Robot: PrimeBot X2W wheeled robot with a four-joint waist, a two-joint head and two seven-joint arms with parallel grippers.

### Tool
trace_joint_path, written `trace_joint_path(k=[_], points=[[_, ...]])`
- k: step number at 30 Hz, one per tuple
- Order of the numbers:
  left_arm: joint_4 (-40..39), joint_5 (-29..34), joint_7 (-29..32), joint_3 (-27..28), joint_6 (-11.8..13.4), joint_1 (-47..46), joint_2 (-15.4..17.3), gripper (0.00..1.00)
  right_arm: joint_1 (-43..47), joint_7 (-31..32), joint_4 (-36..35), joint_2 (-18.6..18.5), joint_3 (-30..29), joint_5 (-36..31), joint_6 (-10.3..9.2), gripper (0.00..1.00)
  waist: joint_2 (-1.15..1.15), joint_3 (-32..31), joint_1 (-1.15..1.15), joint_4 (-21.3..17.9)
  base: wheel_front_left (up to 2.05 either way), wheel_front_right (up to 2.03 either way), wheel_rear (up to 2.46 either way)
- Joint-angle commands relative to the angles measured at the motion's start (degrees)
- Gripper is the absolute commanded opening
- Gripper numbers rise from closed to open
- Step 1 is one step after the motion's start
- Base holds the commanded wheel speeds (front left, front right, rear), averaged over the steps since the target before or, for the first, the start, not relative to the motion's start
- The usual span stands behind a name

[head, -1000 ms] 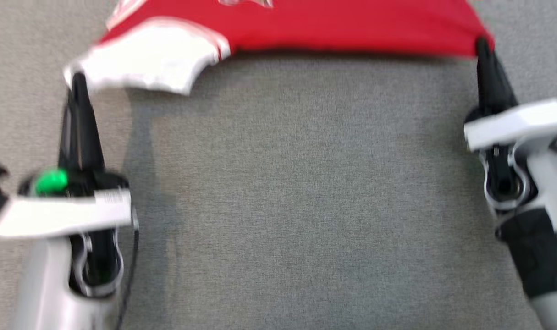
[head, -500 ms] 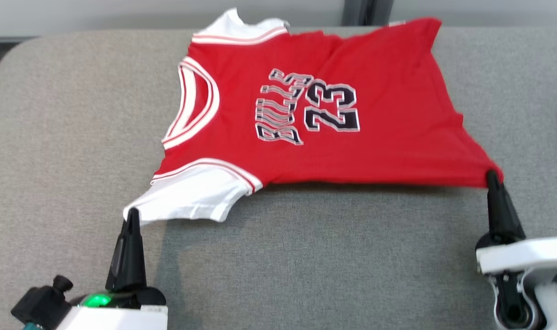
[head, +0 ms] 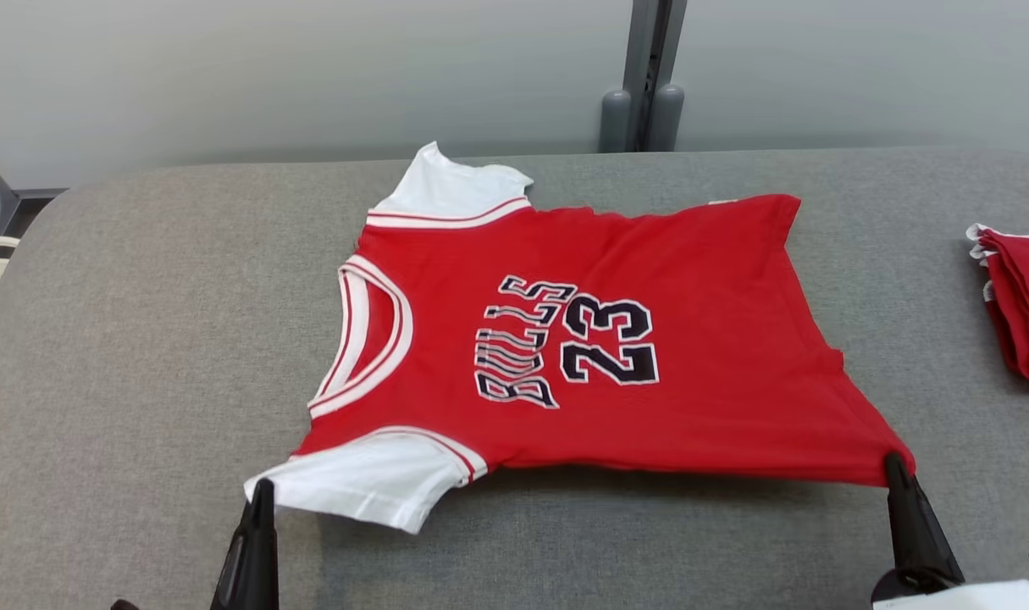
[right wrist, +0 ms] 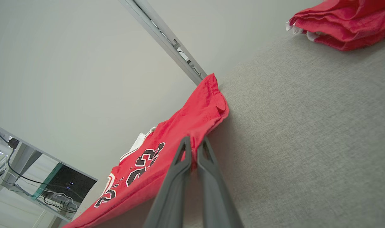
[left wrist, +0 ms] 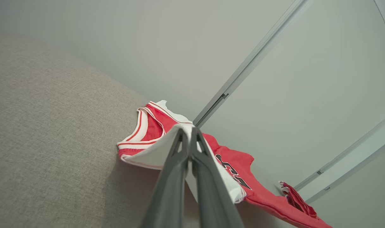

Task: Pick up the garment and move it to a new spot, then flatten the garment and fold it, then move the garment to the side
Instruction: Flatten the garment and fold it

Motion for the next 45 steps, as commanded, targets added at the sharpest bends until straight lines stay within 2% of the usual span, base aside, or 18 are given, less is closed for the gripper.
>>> trace_joint_path(k=[1,12,22,33,45], points=[[-0.38,-0.53,-0.22,0.01,-0.21,0.59,0.44,0.0,0.79,0.38,-0.51,-0.05,-0.43,-0.14,0.12,0.0,0.0,-0.2,0.0,-0.25,0.0,0.0,0.0],[-0.64,-2.59,-0.22,-2.89,-0.32,2.82,2.58,0.0,8.12,4.11,-3.37,1.77,-3.83,-0.28,0.12,0.0,0.0,-0.28,0.0,-0.53,0.0,0.0,0.0],[0.67,-4.0,-0.21,-4.59,-0.26,1.83,4.19,0.0,8.89,6.45,-3.51,2.87,-4.59,-1.3,0.12,0.0,0.0,-0.91,0.0,-1.31,0.0,0.0,0.0],[10.22,-4.51,0.03,-10.33,-0.22,-9.37,5.92,0.0,3.68,6.31,1.12,3.57,-3.03,-1.09,0.13,0.0,0.0,-1.4,0.0,-2.14,0.0,0.0,0.0],[24.19,-6.41,-0.19,-11.74,-0.23,-26.51,4.31,0.0,-8.05,4.7,8.95,3.67,-2.26,-0.59,0.13,0.0,0.0,3.17,0.0,-3.83,0.0,0.0,0.0]])
